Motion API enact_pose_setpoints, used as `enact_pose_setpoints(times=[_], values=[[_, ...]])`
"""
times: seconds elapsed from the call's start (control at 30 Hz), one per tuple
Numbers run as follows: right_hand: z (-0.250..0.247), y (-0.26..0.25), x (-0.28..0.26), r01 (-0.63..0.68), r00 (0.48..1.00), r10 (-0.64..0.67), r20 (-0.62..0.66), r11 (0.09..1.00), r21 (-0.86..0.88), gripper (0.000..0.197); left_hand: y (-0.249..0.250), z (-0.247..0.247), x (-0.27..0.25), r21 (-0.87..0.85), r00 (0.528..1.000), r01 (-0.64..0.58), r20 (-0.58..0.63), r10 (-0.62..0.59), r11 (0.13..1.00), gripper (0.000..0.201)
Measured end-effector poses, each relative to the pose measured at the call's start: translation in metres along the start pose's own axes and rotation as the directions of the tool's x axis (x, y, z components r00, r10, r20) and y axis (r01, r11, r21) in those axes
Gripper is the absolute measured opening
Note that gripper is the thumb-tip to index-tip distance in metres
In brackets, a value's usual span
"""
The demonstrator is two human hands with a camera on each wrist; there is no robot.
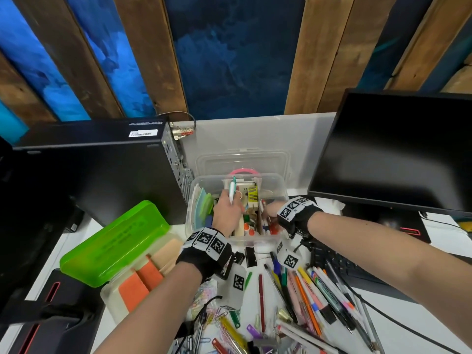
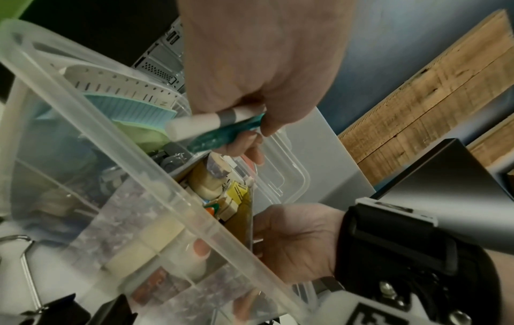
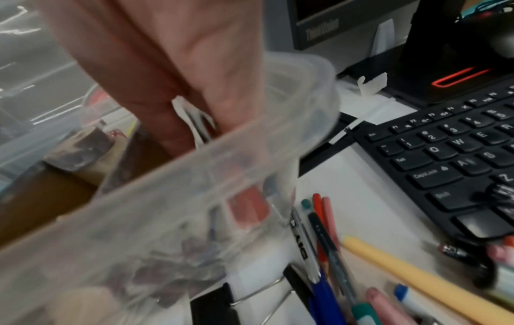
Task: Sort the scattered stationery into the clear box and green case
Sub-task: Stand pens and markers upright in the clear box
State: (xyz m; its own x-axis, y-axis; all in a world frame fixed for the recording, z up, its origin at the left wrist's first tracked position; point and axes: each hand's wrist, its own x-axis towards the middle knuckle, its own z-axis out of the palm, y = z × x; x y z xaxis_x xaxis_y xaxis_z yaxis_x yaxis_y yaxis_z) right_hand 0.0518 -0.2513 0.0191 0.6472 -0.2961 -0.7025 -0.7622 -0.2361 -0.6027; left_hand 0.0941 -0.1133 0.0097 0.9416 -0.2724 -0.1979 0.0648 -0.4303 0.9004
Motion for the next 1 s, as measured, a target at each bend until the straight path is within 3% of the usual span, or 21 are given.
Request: enact_pose_setpoints(times=[0.1,0.2,0.3,0.37,0.47,0.57,0.7,0.83,0.93,1.0], values=[[0.001,0.004,0.005,-0.054,0.998,0.055,-0.001,0.993,0.104,0.039,0.004,0.003,-0.002,-0.018,0.999,0.034,0.023,-0.034,0.999,0.029],[0.002,0.002,0.005,-0.091,0.994,0.095,-0.056,0.994,0.057,0.036,0.007,0.006,-0.003,0.015,0.995,0.083,0.058,-0.084,0.996,0.030],[-0.006,0.002,0.011,-0.022,0.997,0.034,-0.066,0.983,0.182,0.024,0.012,0.011,-0.004,-0.005,0.983,0.142,0.121,-0.140,0.990,0.029],[-0.015,-0.001,0.003,-0.017,0.999,0.031,-0.034,0.934,0.357,0.016,0.018,0.015,-0.006,-0.032,0.961,0.223,0.178,-0.214,0.974,0.029],[-0.023,-0.004,-0.014,0.054,0.998,-0.027,-0.060,0.847,0.529,0.036,0.032,0.026,-0.007,-0.065,0.913,0.337,0.265,-0.309,0.939,0.031],[-0.032,0.002,-0.025,0.107,0.993,-0.118,-0.020,0.807,0.581,0.041,0.051,0.038,-0.014,-0.060,0.869,0.381,0.363,-0.335,0.923,0.034],[-0.038,0.009,-0.025,0.128,0.992,-0.098,-0.083,0.812,0.569,0.049,0.066,0.048,-0.020,-0.087,0.835,0.414,0.432,-0.340,0.906,0.026],[-0.038,0.014,-0.019,0.064,0.998,-0.047,-0.043,0.814,0.578,0.057,0.066,0.057,-0.023,-0.221,0.813,0.495,0.459,-0.358,0.840,0.040],[-0.034,0.014,-0.011,0.010,1.000,-0.023,0.014,0.807,0.591,0.066,0.063,0.061,-0.023,-0.214,0.808,0.488,0.478,-0.345,0.846,0.031],[-0.030,0.012,-0.007,0.004,1.000,-0.018,0.017,0.802,0.597,0.069,0.063,0.065,-0.019,-0.281,0.794,0.530,0.495,-0.352,0.801,0.028]])
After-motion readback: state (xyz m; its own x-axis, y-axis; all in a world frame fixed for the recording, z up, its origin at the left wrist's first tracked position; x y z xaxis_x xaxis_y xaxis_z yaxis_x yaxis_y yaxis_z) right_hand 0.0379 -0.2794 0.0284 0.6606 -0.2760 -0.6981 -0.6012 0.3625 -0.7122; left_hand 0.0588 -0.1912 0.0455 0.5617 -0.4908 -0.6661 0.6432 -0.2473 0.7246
